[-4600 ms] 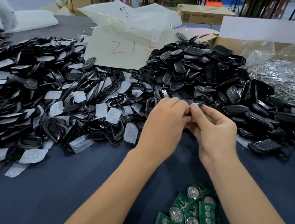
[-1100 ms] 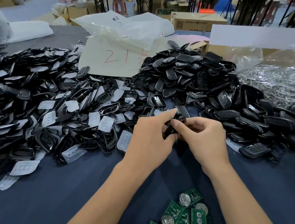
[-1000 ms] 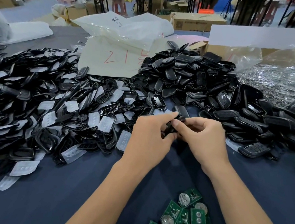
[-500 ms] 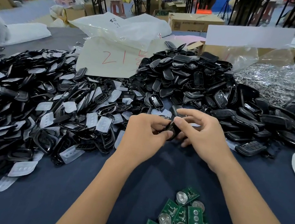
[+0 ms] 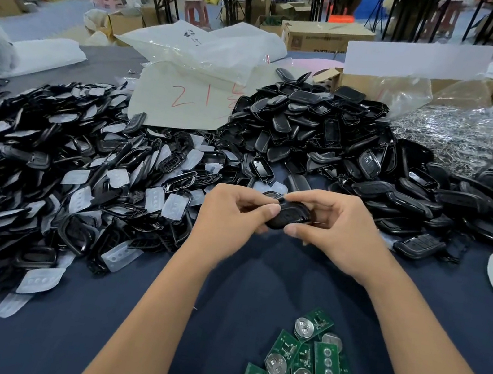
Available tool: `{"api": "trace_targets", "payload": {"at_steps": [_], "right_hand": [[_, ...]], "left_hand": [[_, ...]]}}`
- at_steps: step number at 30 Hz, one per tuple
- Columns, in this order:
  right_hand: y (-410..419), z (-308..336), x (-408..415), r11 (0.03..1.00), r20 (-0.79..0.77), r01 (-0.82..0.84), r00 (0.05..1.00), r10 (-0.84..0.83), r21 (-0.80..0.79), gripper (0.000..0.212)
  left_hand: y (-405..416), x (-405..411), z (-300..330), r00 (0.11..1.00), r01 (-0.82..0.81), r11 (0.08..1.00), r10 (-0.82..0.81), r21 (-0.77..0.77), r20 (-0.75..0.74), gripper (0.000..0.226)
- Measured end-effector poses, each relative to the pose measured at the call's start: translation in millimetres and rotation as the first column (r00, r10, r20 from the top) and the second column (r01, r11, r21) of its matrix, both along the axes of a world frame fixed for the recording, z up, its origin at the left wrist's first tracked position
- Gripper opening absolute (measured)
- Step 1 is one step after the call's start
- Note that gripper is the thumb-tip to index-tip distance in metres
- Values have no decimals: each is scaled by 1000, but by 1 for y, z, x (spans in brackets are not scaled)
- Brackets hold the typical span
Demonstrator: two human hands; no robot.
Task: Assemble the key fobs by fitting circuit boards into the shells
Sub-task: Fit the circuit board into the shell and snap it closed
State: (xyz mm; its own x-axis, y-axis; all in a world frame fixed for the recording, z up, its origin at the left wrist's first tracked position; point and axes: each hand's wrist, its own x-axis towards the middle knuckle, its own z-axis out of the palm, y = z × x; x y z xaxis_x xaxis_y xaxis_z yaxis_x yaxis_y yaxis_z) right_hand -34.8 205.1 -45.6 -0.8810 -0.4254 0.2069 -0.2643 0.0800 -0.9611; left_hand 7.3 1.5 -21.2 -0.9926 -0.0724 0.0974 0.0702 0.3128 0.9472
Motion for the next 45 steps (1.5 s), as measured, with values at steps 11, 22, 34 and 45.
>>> {"api": "trace_targets", "payload": {"at_steps": [11,22,34,45], "right_hand": [[-1,-3,0,999,22,29,999,-28,-25,41],[-6,0,3,980,143,80,988,-54,-180,17],[-9,6,7,950,170,77,985,-25,-302,20],[-13,5,7,946,282,133,958,-47,-295,13]], "left_hand": [[-3,0,0,996,-30,980,14,196,83,6],[-5,-3,-3,999,-3,987,8,162,-32,17],[-1,-2,1,988,28,996,-14,85,-155,24],[4,-2,-6,943,-98,984,45,-148,-330,23]]}}
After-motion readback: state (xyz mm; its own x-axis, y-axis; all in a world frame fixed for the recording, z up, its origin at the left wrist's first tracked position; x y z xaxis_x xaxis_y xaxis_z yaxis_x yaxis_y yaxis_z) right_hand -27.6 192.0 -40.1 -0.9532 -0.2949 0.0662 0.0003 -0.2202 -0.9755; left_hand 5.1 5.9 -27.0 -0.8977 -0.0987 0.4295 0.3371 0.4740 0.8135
